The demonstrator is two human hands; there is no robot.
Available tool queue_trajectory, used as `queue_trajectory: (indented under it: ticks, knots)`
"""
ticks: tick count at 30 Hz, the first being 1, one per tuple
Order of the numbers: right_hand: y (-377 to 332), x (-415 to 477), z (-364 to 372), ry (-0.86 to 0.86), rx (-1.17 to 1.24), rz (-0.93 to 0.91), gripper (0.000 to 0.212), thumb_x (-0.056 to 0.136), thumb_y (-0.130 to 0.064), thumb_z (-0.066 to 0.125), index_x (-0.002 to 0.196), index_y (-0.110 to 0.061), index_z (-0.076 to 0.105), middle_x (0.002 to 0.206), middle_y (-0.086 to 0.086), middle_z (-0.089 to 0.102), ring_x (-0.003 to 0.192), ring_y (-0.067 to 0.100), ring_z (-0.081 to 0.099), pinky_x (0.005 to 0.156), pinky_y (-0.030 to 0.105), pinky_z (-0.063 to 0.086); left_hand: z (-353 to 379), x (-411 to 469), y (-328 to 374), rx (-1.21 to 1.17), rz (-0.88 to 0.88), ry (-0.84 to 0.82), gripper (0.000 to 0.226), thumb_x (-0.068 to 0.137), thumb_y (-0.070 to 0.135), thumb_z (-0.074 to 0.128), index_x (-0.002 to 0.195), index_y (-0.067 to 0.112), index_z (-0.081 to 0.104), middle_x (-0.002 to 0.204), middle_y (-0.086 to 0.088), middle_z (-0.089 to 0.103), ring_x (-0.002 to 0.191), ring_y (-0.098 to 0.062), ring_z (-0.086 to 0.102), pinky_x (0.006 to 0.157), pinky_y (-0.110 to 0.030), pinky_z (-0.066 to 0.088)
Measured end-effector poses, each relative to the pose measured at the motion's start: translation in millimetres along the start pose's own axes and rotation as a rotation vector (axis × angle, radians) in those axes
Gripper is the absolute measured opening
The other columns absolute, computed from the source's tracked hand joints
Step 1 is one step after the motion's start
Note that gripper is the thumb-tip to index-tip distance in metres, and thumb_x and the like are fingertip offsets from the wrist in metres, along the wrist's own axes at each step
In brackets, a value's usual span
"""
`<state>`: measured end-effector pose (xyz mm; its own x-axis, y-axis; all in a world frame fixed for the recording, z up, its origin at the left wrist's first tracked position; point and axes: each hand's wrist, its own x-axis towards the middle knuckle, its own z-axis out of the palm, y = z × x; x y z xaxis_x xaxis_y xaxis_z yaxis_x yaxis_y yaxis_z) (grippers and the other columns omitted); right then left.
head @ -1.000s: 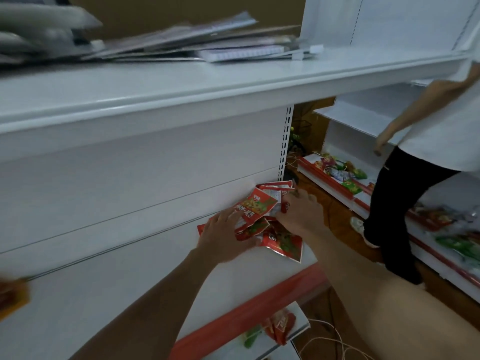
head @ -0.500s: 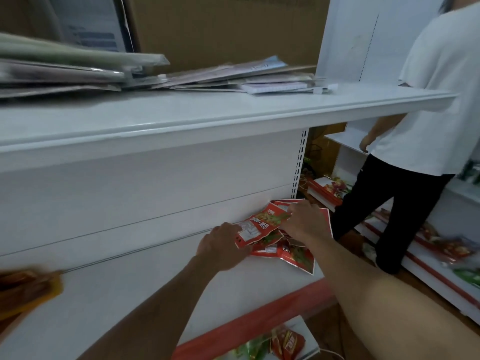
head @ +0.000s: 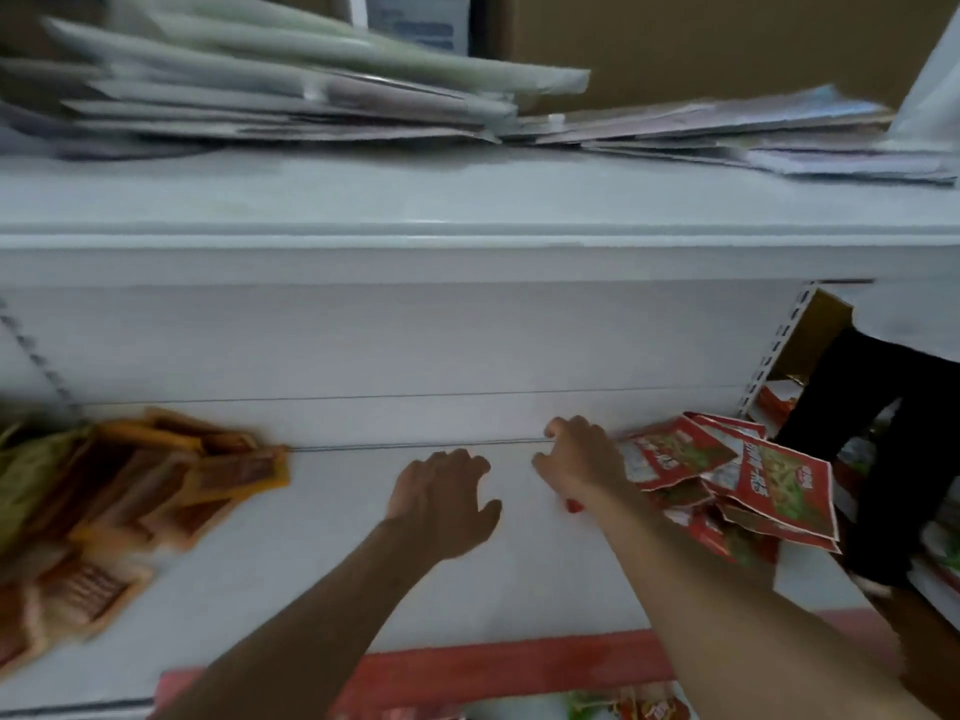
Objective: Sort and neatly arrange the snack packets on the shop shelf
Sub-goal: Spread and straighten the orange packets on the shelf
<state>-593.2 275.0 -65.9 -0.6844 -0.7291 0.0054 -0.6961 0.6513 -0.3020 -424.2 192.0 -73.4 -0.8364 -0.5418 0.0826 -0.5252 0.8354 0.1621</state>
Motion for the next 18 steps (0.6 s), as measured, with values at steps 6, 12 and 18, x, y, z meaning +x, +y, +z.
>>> queue_trajectory:
  ticks: [6, 12, 18]
  knots:
    - [-122.6, -11.1, 72.0, -0.153, 0.088, -0.157, 0.046, 0.091, -0.036, 0.055, 0.134, -0.022, 0.050, 0.137, 0.003, 0.048, 0.126, 0.024, 0.045, 0.094, 0.035, 0.042, -15.7, -64.0, -106.2, -0.001, -0.212, 0.016, 0.051, 0.090, 0.054, 0.046, 0.136, 0.030, 0.050, 0.129, 0.008, 0.058, 0.118, -0.015, 0.054, 0.093, -0.031, 0.043]
    - [-230.6, -32.2, 118.7, -0.232, 0.086, -0.255, 0.047, 0.090, -0.038, 0.054, 0.135, -0.024, 0.049, 0.137, 0.003, 0.047, 0.127, 0.024, 0.042, 0.096, 0.036, 0.043, -30.3, -119.6, -200.7, -0.009, -0.317, 0.099, 0.049, 0.089, 0.056, 0.048, 0.131, 0.032, 0.055, 0.134, 0.011, 0.057, 0.123, -0.012, 0.052, 0.100, -0.031, 0.043]
    - [-316.8, -48.4, 148.7, -0.108, 0.254, -0.413, 0.055, 0.085, -0.045, 0.058, 0.136, -0.028, 0.045, 0.141, 0.002, 0.044, 0.129, 0.031, 0.039, 0.101, 0.041, 0.040, -34.0, -177.0, -290.2, -0.071, -0.356, 0.158, 0.075, 0.082, 0.058, 0.054, 0.150, 0.044, 0.023, 0.156, 0.010, 0.030, 0.146, -0.022, 0.023, 0.114, -0.042, 0.028]
